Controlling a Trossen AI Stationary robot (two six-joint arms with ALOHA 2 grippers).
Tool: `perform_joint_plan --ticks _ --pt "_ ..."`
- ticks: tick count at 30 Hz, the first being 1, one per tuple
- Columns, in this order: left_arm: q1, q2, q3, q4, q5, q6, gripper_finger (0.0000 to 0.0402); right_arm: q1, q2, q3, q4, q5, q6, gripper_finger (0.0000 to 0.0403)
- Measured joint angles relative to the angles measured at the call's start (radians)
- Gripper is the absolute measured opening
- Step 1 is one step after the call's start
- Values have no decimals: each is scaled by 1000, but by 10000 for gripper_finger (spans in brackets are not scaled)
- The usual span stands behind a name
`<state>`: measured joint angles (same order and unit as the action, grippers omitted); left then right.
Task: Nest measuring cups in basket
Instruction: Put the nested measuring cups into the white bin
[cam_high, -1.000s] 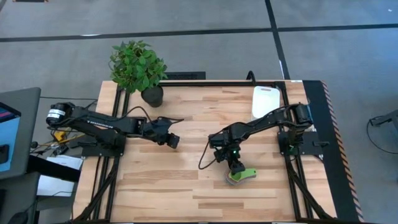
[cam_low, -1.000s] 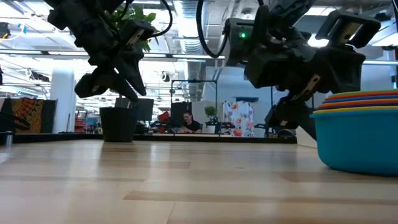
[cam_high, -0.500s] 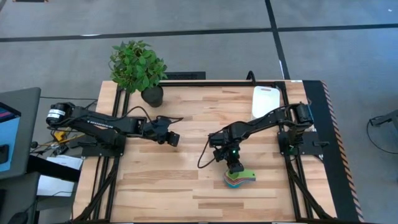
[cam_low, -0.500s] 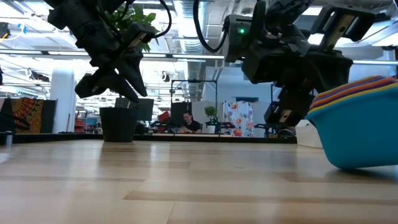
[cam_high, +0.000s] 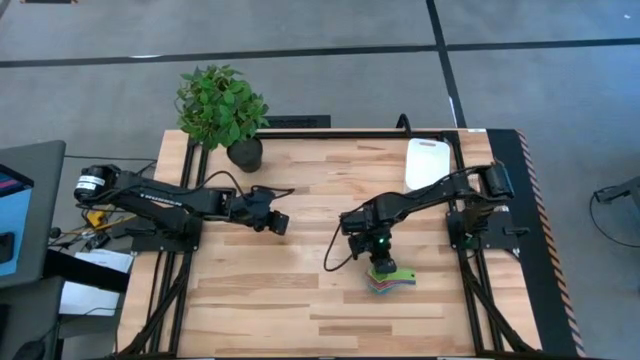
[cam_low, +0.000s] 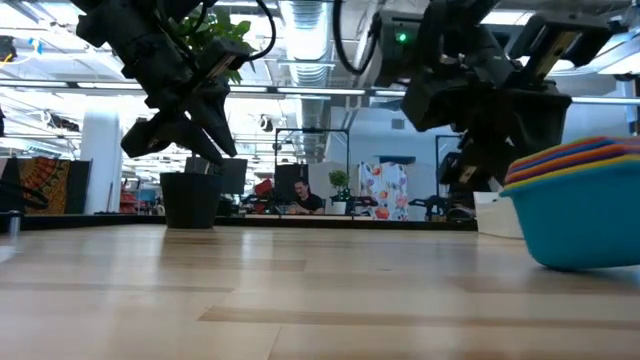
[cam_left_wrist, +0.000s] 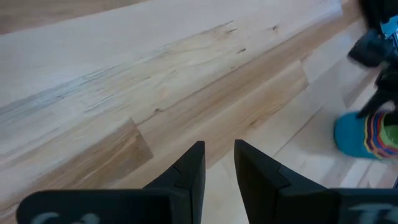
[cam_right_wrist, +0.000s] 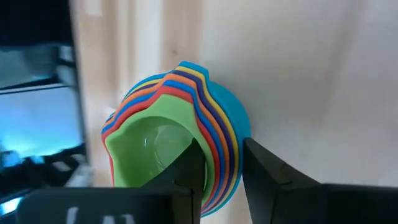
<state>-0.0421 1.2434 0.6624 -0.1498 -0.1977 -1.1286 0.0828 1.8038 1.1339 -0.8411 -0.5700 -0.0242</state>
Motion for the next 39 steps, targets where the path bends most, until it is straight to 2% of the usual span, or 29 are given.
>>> perform_joint_plan --ticks 3,8,15,21,28,34,39 --pt "4 0 0 -1 -1 8 73 -8 -49 0 -45 66 6 103" --pt "22 0 0 -2 -1 17 73 -50 -149 0 -118 101 13 103" --pt "46 0 0 -1 3 33 73 -187 -311 0 -187 181 24 103" --pt "55 0 0 0 7 37 73 -395 -434 0 -237 283 -3 103" --pt "55 0 0 0 16 36 73 -712 -537 0 -238 340 -29 103" --pt "62 0 0 0 12 42 73 -957 -562 1 -259 460 -3 103" --pt "87 0 0 0 10 43 73 -1106 -547 1 -268 534 40 103"
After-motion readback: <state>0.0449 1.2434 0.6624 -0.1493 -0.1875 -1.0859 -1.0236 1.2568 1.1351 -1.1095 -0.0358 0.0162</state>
